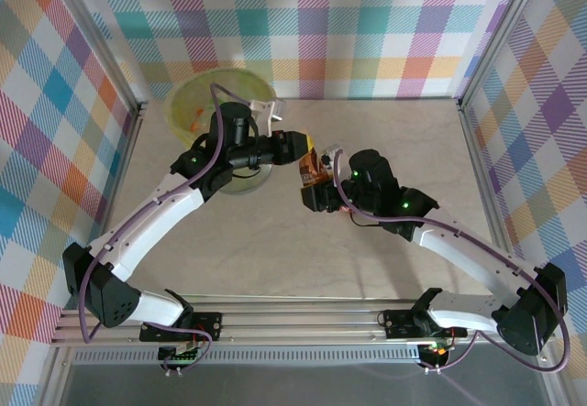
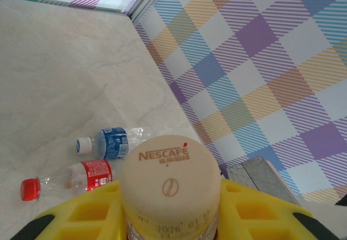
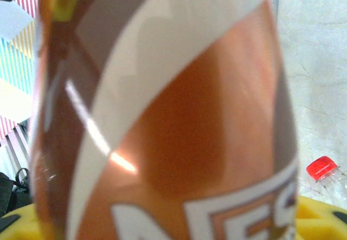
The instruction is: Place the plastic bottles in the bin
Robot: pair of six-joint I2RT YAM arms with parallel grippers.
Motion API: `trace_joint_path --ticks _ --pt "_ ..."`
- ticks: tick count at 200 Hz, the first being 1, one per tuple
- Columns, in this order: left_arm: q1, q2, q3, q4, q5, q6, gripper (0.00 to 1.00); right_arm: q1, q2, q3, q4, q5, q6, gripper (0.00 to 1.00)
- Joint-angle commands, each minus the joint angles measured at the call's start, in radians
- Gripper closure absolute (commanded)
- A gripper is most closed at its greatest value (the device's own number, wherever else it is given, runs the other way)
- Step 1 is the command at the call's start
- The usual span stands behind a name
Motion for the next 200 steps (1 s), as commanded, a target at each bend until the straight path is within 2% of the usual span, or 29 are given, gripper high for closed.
trace_joint_path --ticks 1,21,38,86,121,169,200 --pt "-0.014 -0.021 0.033 0.022 -0.029 0.041 0.73 0.006 -0.013 0.040 0.008 0.010 0.003 0.34" --pt "-0.014 -0.048 0.033 0.008 -0.081 0.059 0.75 0.006 -0.024 0.043 -0.008 0.030 0.002 0.11" --pt "-0.012 -0.073 0.036 -0.014 -0.146 0.084 0.76 0.006 -0.037 0.046 -0.024 0.050 -0.001 0.00" --pt "-0.007 -0.133 0.102 -0.143 -0.326 0.185 0.77 0.006 -0.084 0.065 -0.080 0.110 -0.009 0.00" --pt "0.021 -0.149 0.176 -0.179 -0.397 0.242 0.77 0.006 -0.131 0.067 -0.105 0.165 0.002 0.00" --pt "0.096 -0.131 0.313 -0.212 -0.466 0.321 0.78 0.004 -0.155 0.081 -0.166 0.310 0.036 0.00" --pt "0.202 -0.064 0.417 -0.252 -0.482 0.337 0.78 0.003 -0.145 0.093 -0.206 0.387 0.060 0.00"
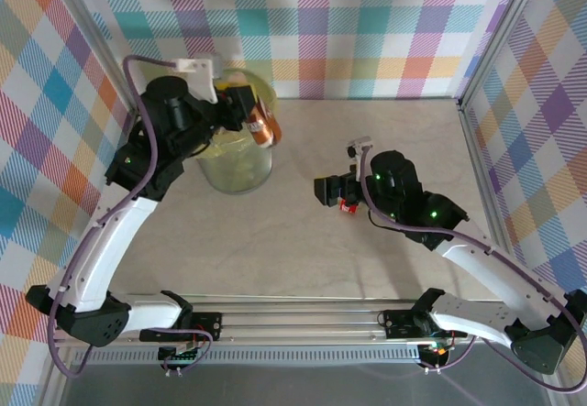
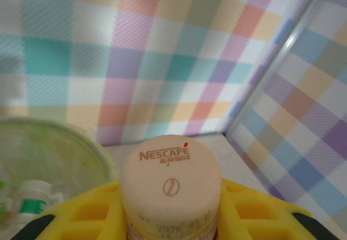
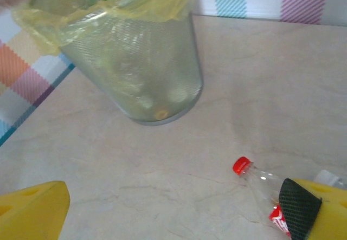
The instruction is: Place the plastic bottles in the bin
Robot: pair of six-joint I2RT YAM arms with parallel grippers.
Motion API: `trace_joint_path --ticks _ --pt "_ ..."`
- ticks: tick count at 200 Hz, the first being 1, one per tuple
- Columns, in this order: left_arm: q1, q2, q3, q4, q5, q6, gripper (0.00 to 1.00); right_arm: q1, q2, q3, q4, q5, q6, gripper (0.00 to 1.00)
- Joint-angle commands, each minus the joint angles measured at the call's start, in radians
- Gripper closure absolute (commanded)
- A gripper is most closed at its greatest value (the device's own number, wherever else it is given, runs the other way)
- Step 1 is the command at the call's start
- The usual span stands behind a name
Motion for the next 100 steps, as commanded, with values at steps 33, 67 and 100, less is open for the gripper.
trace_joint_path --ticks 33,67,100 --pt "0.179 0.141 0.170 -0.053 -0.087 -0.002 0.78 0.003 -0.001 0.029 -0.059 0.118 0.046 0.00" --pt "0.250 0.220 0.177 0.018 -0.149 -0.116 0.77 0.002 0.004 0.032 -0.074 0.112 0.046 0.00" --pt "0.272 0.297 0.173 0.098 -0.185 -0.199 0.73 -0.007 0.025 0.049 -0.115 0.146 0.070 0.00"
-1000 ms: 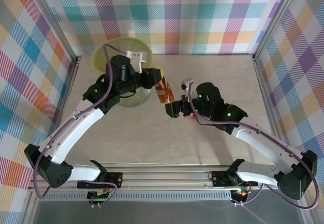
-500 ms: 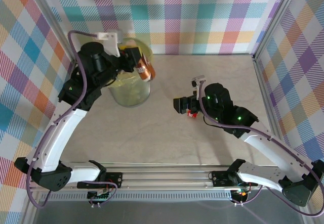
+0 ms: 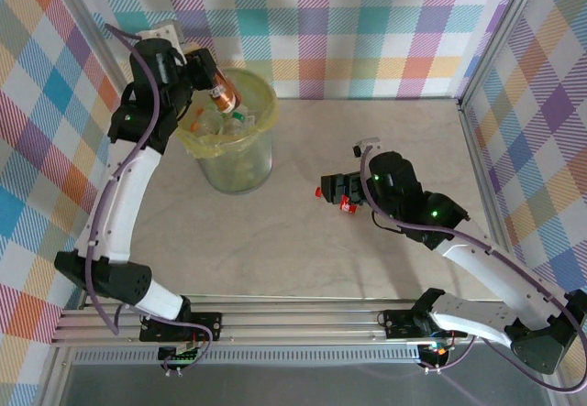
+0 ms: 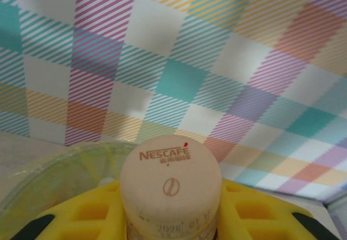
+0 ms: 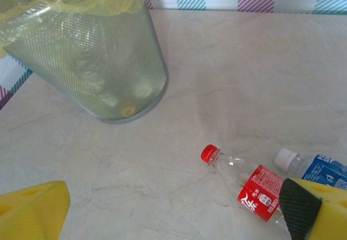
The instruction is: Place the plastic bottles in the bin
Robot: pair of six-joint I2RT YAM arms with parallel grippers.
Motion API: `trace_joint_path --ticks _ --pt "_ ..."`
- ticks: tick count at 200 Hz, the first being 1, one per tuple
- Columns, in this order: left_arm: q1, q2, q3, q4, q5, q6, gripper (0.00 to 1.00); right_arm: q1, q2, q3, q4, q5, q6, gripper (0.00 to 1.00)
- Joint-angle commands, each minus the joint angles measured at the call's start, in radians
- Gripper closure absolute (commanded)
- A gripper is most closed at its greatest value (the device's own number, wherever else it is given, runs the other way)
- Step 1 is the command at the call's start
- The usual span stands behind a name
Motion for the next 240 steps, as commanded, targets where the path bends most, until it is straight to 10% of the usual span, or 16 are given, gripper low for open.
trace_joint_path --ticks 1,123,240 --pt "0.016 0.036 0.013 0.095 -0.048 -0.092 0.73 -0.007 0.017 0.041 -0.039 0.038 0.029 0.00" --pt "0.019 0.108 -0.196 0.236 -0.069 -0.287 0.63 -0.140 0.051 -0.017 -0.060 -0.045 0.073 0.00" --pt "0.032 0.036 -0.243 0.151 -0.137 -0.280 0.15 -0.310 0.176 -0.044 -0.086 -0.202 0.084 0.00"
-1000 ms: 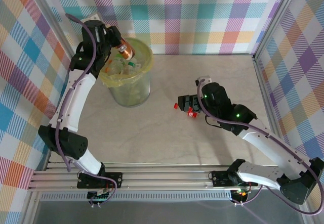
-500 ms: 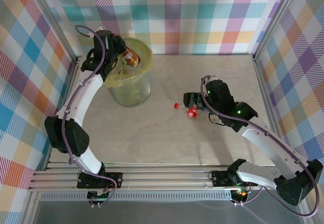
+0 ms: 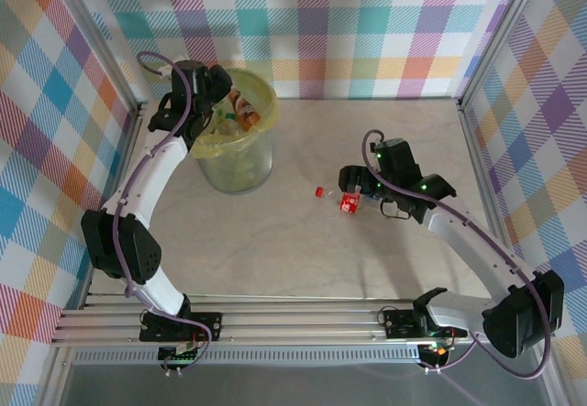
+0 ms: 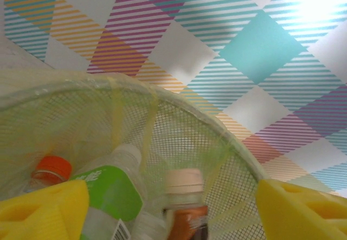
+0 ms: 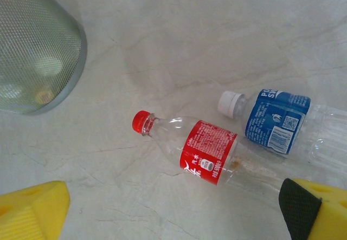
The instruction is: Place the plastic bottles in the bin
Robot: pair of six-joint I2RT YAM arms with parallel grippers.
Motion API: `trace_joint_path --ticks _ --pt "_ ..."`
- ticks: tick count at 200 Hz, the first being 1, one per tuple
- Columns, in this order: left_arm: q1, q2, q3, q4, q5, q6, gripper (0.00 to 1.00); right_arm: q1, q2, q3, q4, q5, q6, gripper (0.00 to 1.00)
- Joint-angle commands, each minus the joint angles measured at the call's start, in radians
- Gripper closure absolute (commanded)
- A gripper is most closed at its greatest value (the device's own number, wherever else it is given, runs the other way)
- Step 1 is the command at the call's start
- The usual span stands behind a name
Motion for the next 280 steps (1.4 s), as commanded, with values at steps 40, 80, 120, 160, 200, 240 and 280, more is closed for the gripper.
trace_joint_path --ticks 40,80,120,160,200,240,280 --pt "0.019 -0.116 0.027 -0.113 -0.001 0.050 0.00 -0.075 0.068 0.017 -0.065 -0.110 -0.042 0.00" --pt "0.018 -0.213 0.004 -0.142 0.155 0.096 0.00 -0.095 0.139 0.054 -0.101 -0.129 -0.102 0.00" --pt "0.010 -0.393 -0.204 -0.009 0.317 0.044 0.00 -0.112 0.222 0.080 -0.111 -0.158 -0.145 0.00" --pt "-0.021 -0.561 -0.377 0.066 0.400 0.005 0.00 -0.117 0.287 0.085 -0.101 -0.138 -0.162 0.00" --pt "-0.039 -0.668 -0.484 0.081 0.423 -0.014 0.00 -0.118 0.338 0.078 -0.069 -0.143 -0.182 0.00" --pt "-0.043 -0.683 -0.508 0.035 0.425 -0.003 0.00 -0.118 0.374 0.078 -0.064 -0.150 -0.196 0.00" --pt "-0.047 -0.677 -0.519 0.039 0.423 -0.006 0.00 -0.117 0.387 0.061 -0.062 -0.167 -0.206 0.00"
